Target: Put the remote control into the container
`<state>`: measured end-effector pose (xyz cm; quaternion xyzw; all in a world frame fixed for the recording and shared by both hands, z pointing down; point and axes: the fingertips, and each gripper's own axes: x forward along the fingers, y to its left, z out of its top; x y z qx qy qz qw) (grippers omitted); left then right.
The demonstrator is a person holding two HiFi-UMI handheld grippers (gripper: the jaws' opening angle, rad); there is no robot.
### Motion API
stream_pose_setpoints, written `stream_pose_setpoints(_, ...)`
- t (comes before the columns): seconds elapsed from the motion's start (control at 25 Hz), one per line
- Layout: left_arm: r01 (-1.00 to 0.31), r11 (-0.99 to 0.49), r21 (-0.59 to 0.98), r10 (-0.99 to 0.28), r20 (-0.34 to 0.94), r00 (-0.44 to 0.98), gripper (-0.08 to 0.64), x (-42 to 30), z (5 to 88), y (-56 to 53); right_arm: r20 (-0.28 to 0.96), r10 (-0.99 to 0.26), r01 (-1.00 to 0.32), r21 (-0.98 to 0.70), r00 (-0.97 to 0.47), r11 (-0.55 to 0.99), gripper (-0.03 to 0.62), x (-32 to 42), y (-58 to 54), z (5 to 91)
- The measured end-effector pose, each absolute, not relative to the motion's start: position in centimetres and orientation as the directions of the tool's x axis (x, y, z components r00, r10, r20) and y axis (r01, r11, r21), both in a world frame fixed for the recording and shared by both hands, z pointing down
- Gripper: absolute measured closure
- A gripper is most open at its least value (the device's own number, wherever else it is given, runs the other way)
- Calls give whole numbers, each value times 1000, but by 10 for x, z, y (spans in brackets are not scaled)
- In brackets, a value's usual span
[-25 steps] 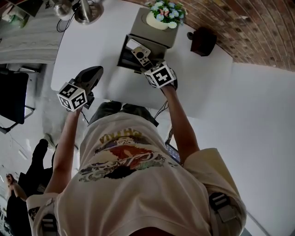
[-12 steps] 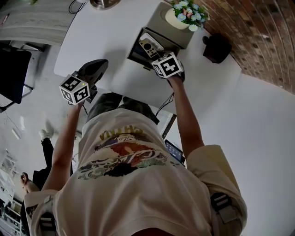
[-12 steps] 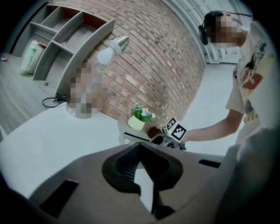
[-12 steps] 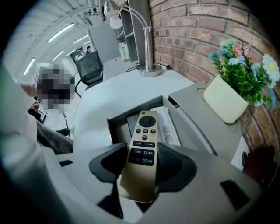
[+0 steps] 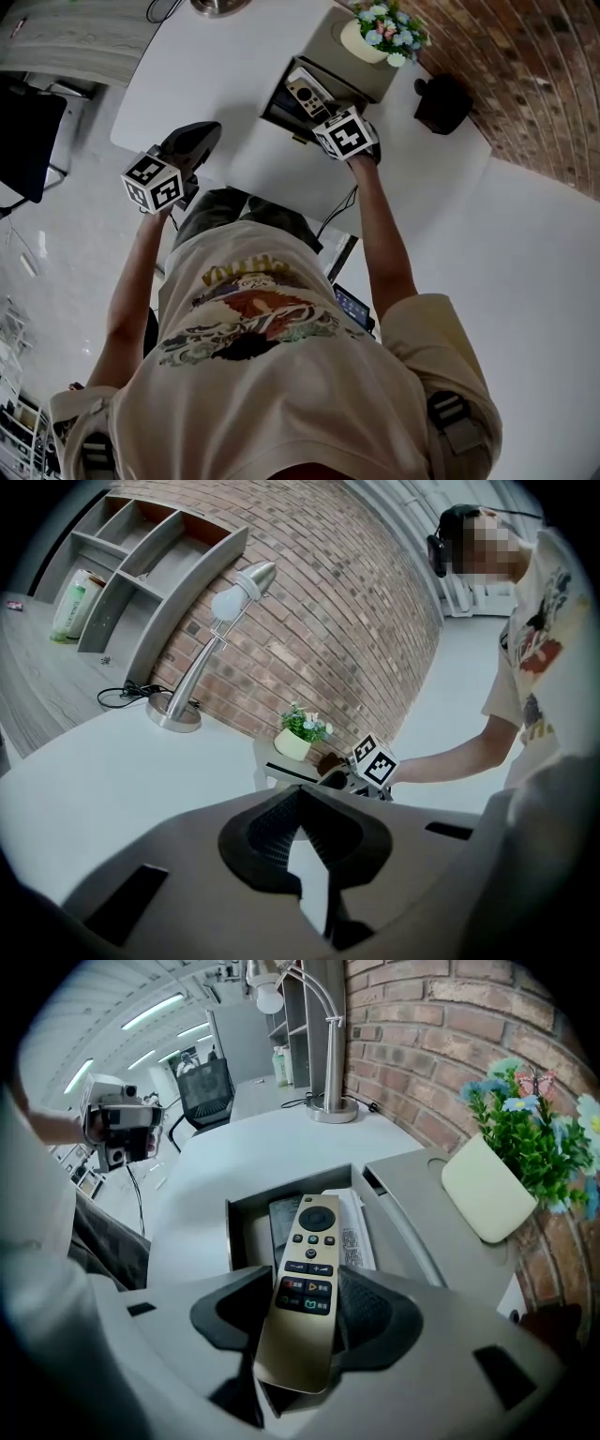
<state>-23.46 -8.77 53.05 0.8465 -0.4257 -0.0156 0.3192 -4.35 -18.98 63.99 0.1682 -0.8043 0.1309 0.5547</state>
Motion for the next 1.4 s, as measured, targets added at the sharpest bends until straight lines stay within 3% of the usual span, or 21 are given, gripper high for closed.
stream_pose_setpoints(0.52, -725, -424, 542, -745, 246, 620, 555, -241, 524, -62, 907, -232, -416, 71, -350, 906, 353, -40, -188, 623)
stream_pose_setpoints(0.8, -697, -474, 538, -711, 233, 664, 555, -227, 518, -62, 810, -417, -516, 170, -411, 839, 358, -27, -181, 573)
stream_pose_setpoints(1.08, -623, -565, 542, -616, 225, 755, 555, -186, 518, -66, 733, -524, -639, 159, -435, 752, 535, 6, -145, 531)
stream_pose_setpoints(1.4, -573, -614, 543, -569, 200, 798, 555, -152, 502, -65, 678, -554, -728, 39, -484, 685, 566, 26, -99, 520)
